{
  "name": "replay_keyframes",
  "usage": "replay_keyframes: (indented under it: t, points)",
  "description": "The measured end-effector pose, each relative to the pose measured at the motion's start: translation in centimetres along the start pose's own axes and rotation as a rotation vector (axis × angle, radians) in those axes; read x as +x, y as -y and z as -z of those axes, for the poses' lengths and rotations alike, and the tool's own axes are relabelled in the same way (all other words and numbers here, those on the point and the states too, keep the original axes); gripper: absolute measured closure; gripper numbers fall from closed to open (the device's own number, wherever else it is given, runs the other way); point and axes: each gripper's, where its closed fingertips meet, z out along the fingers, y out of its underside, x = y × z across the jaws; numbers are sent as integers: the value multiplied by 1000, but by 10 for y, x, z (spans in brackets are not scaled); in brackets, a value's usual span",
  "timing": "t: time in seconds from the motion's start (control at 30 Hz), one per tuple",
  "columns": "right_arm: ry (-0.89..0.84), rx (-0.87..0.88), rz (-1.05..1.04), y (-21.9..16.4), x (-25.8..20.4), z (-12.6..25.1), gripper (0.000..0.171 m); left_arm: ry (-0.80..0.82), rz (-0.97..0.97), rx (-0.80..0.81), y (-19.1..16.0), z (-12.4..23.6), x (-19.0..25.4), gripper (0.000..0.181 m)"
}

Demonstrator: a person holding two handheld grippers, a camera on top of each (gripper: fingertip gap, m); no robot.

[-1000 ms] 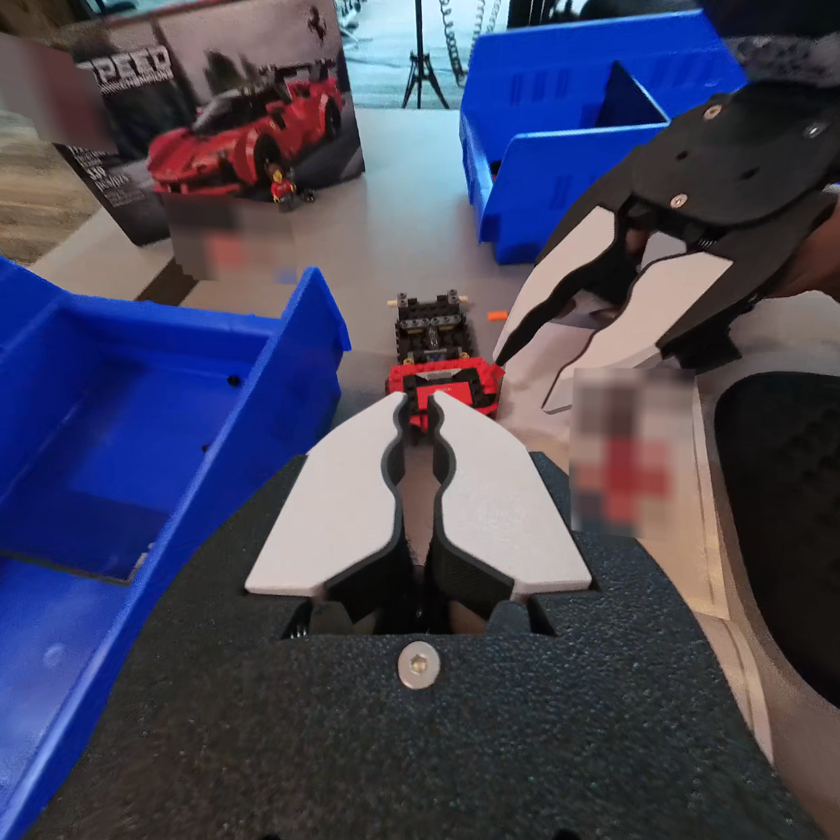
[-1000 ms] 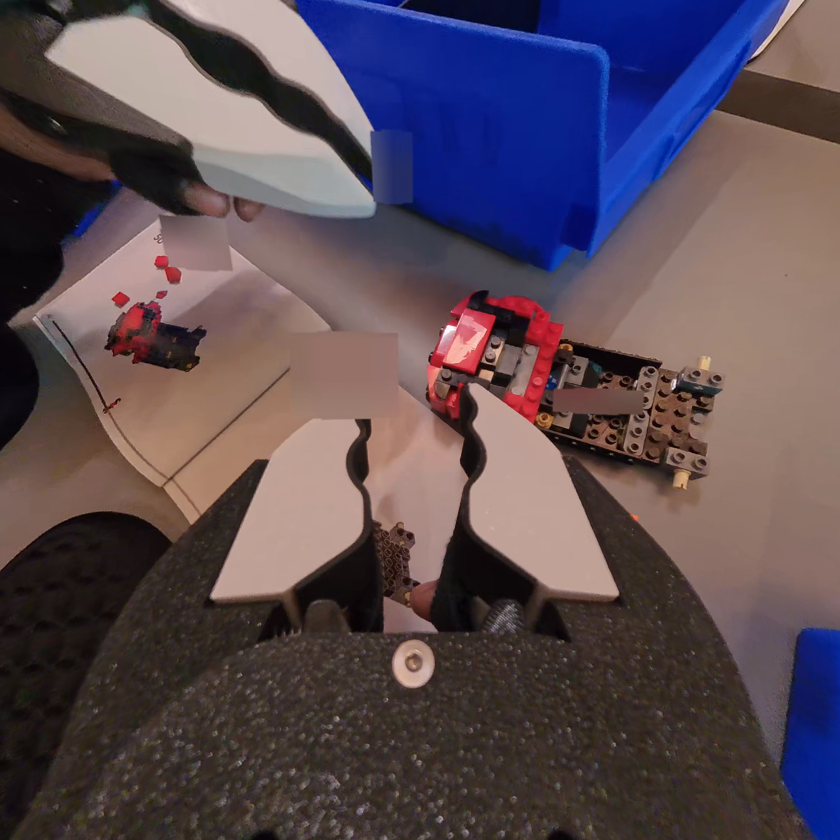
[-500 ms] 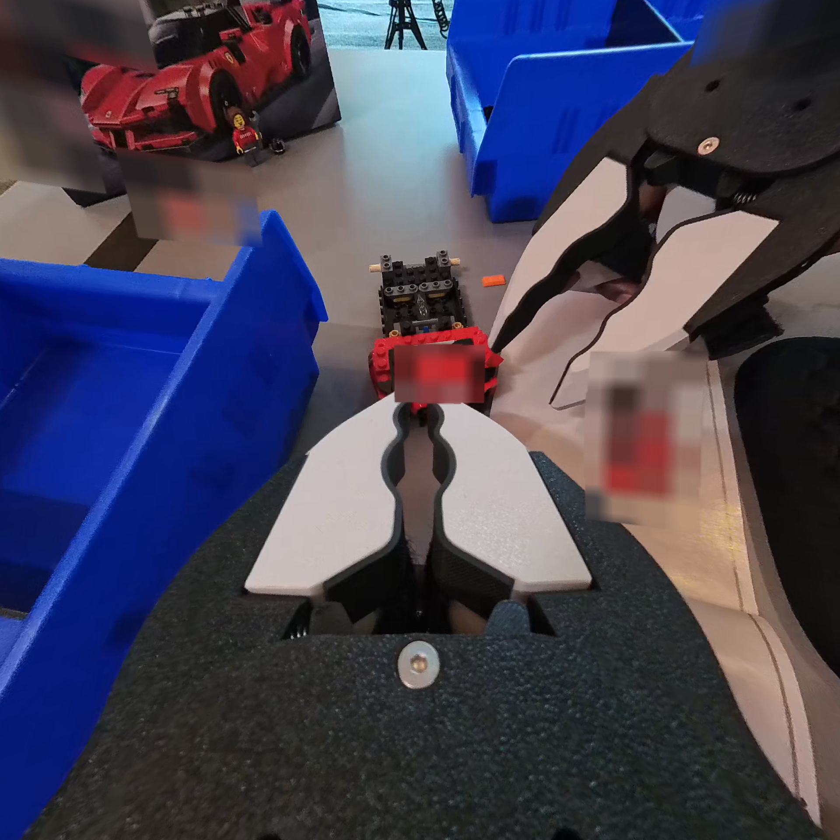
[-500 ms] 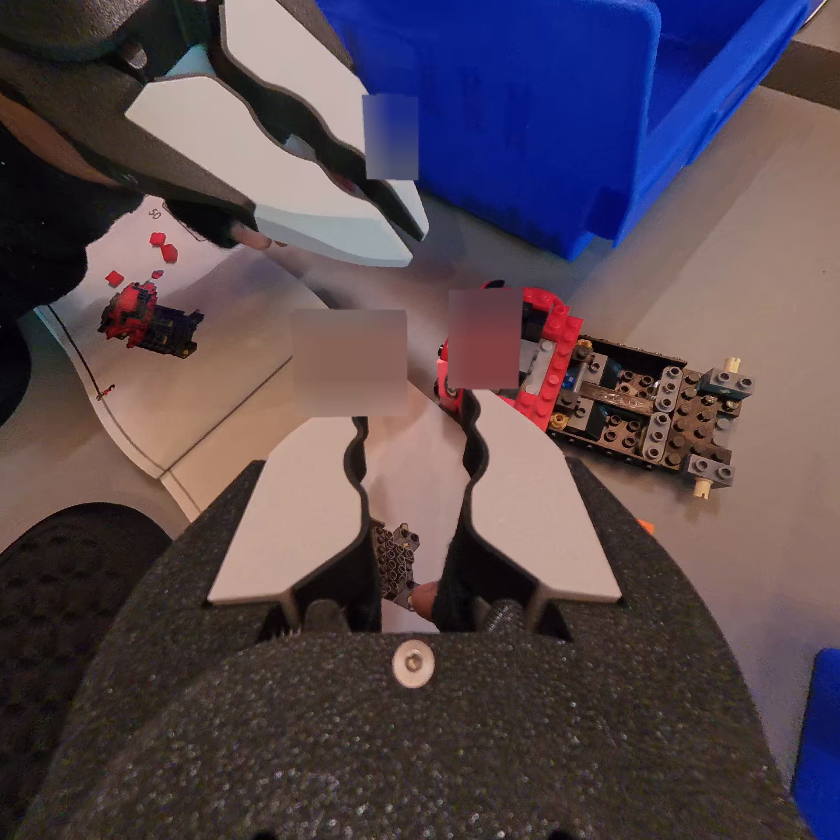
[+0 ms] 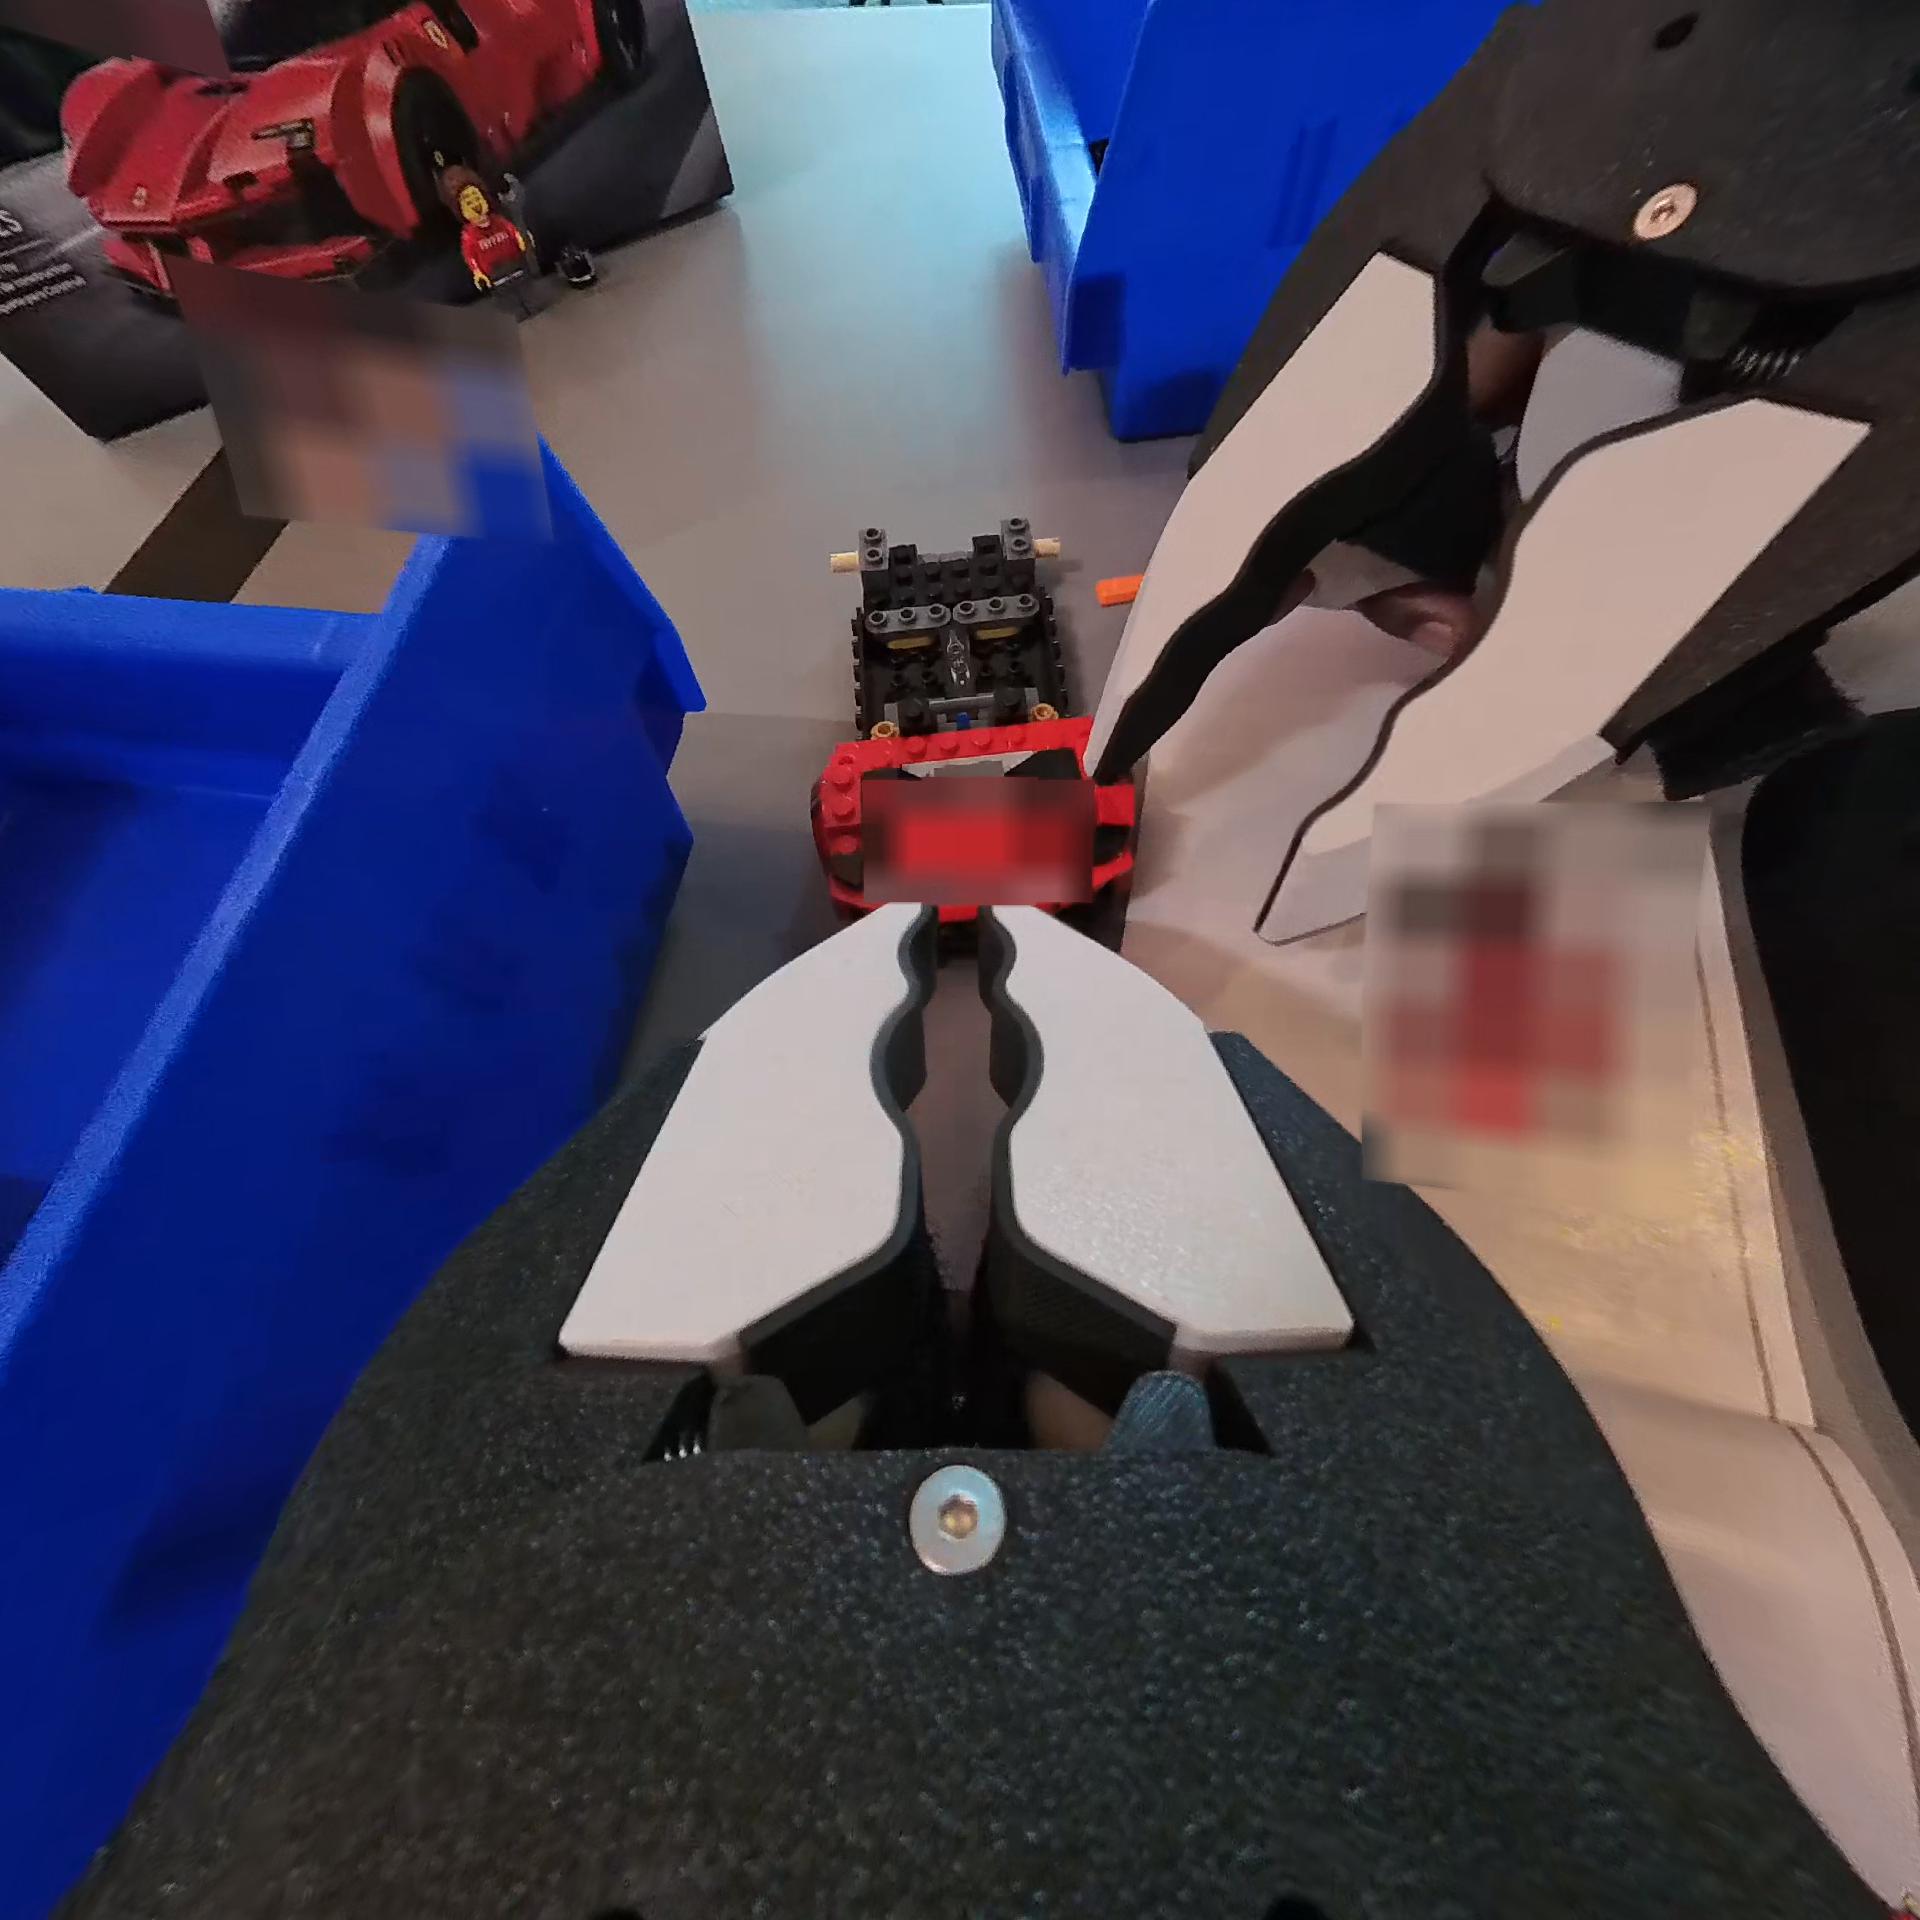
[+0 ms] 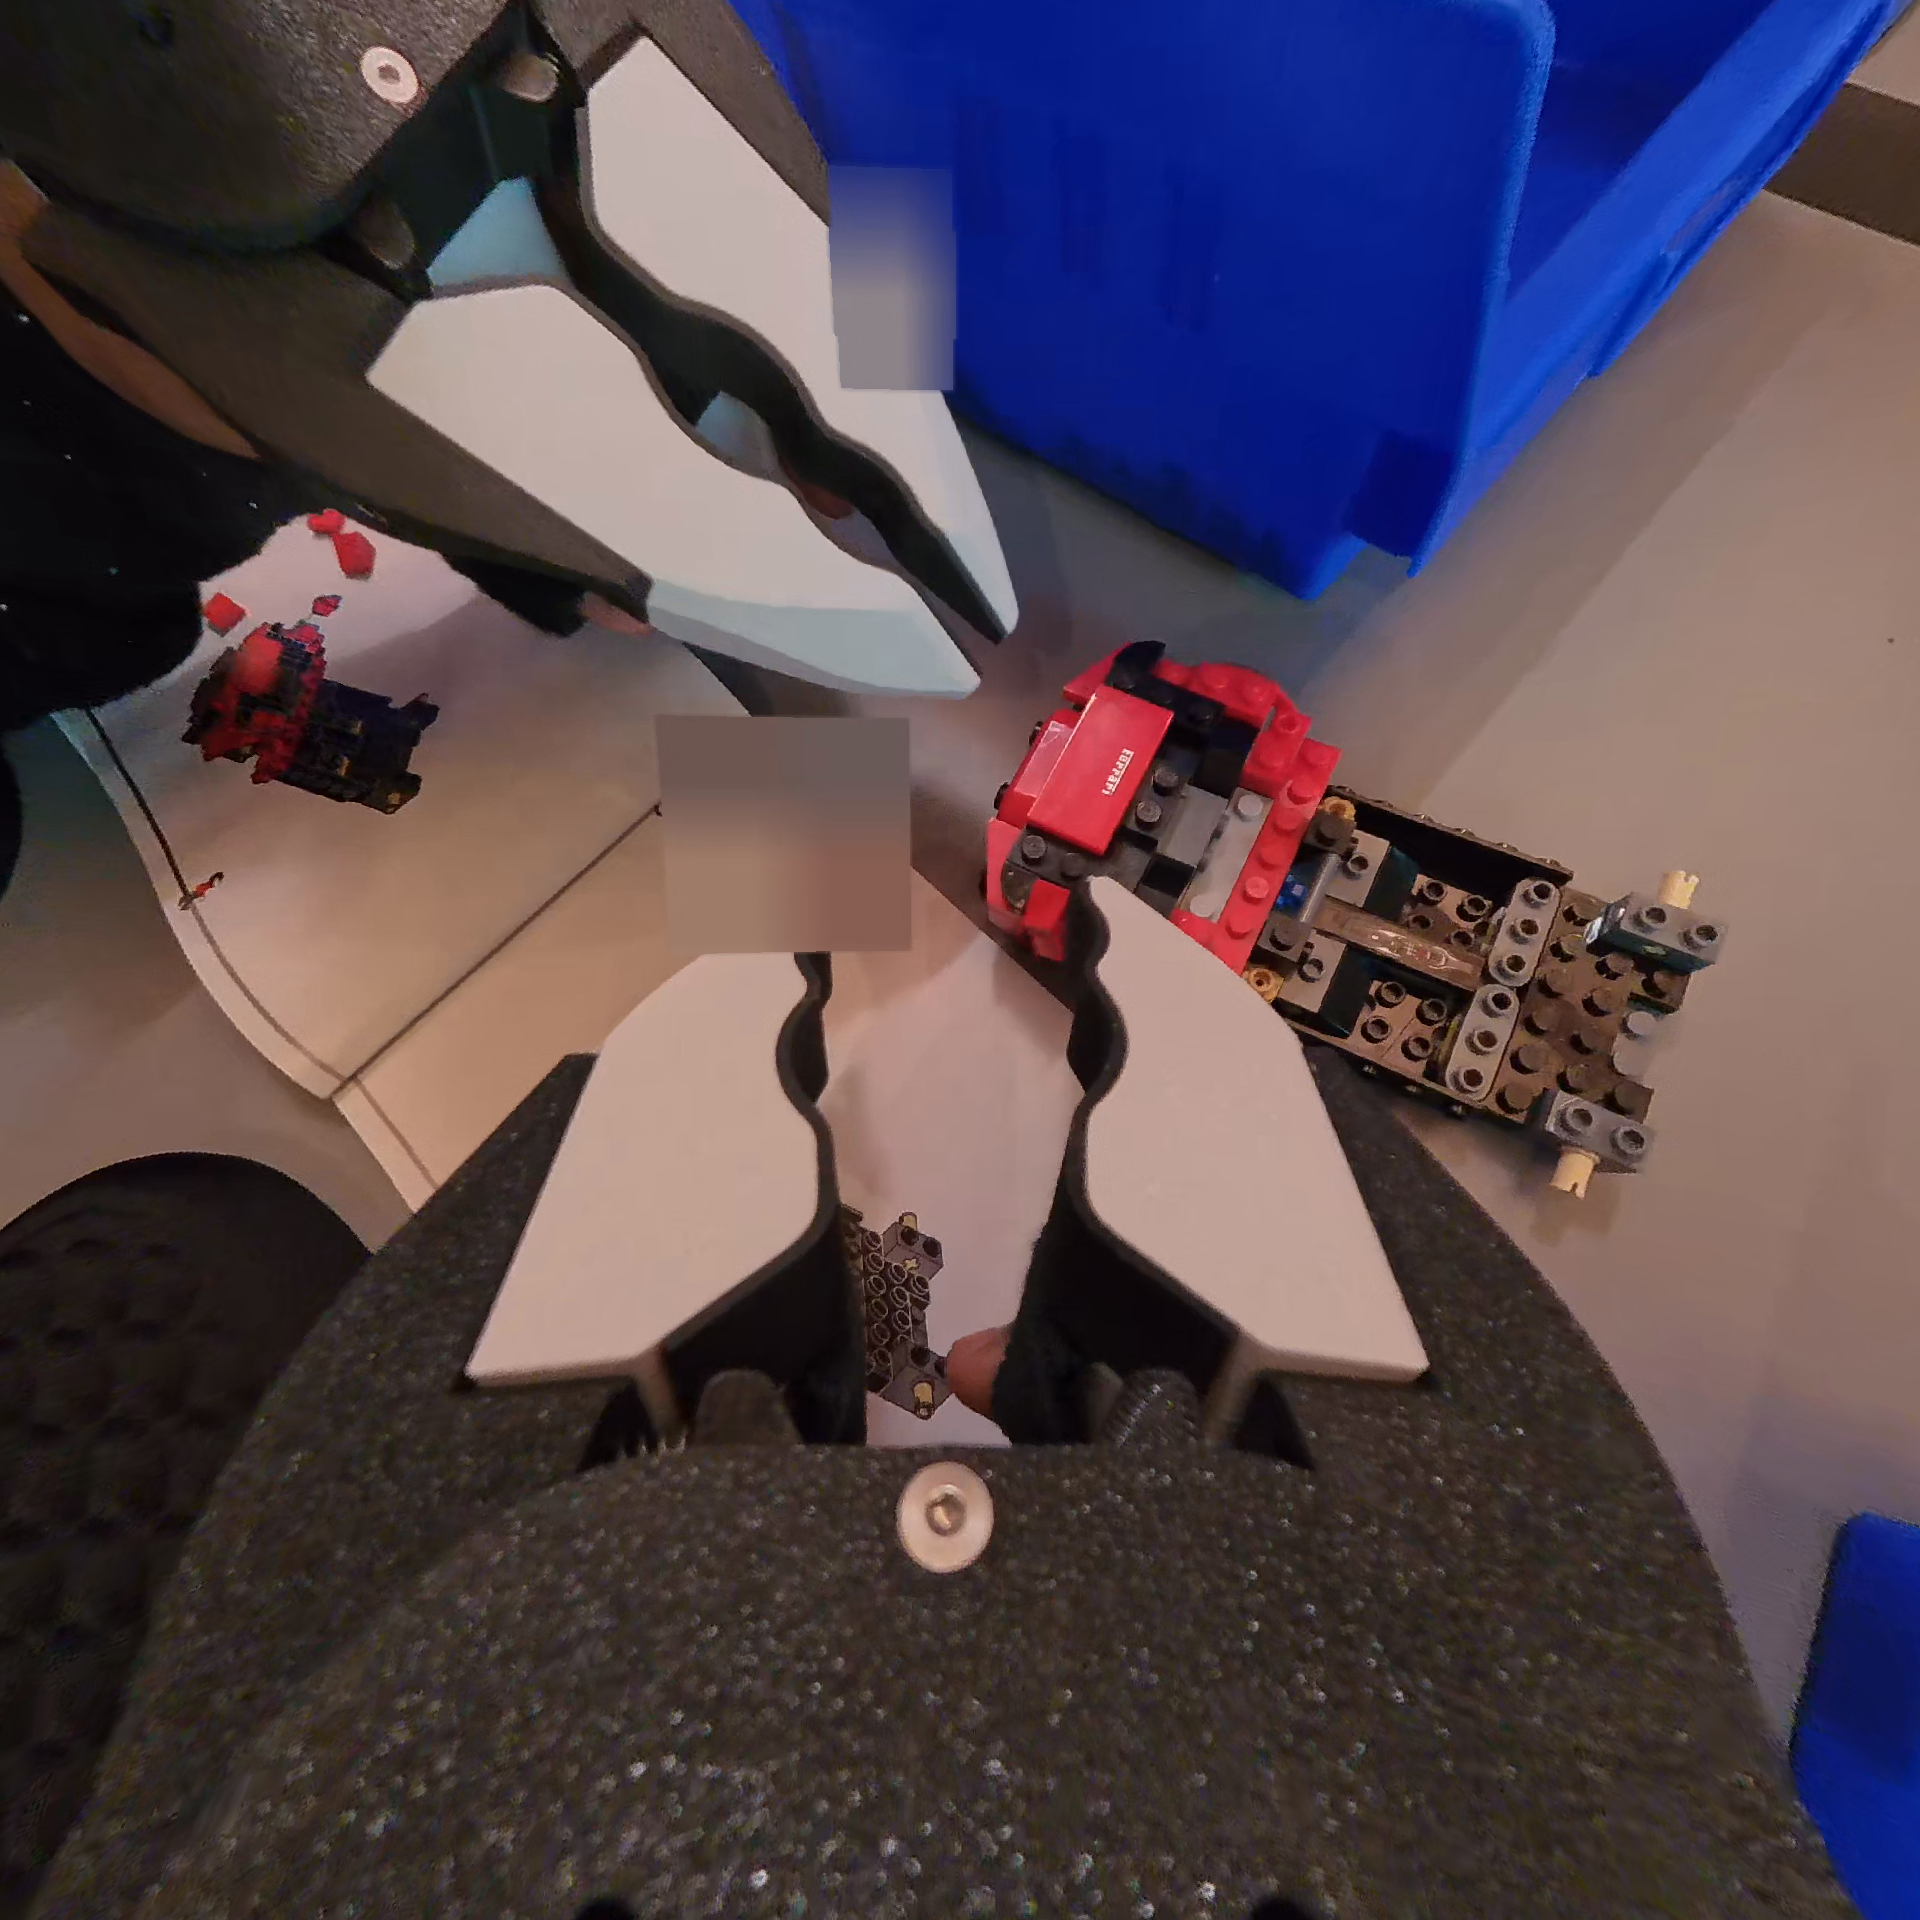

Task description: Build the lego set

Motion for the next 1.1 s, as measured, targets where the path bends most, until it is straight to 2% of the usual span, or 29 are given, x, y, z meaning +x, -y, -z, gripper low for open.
replay_keyframes:
  t: [0.2,0.33,0.43,0.67,0.73,0.8,0.83,0.9,1.0,1.1]
  points:
    - [-16,-11,23,-1,0,-1,125,15,-22,-12,-2,-7,3,172]
    - [-17,-7,22,-2,0,-2,125,87,-59,-21,0,-13,1,152]
    - [-17,-3,26,-2,-1,-2,124,145,-135,-48,1,-16,-1,146]
    - [-81,-7,97,-2,7,0,128,163,-117,-35,3,-16,-3,149]
    - [-138,15,164,2,14,4,140,170,-106,-28,3,-14,-6,153]
    - [-178,29,266,7,18,9,167,168,-88,-12,4,-11,-9,162]
    - [-182,21,308,8,19,11,170,164,-78,-5,6,-10,-12,170]
    - [-155,-31,333,5,18,10,171,129,-43,7,10,-7,-14,177]
    - [-122,-84,323,0,18,6,168,23,30,-11,10,-8,-10,176]
    - [-121,-87,313,0,20,4,162,12,62,-31,5,-11,-12,175]
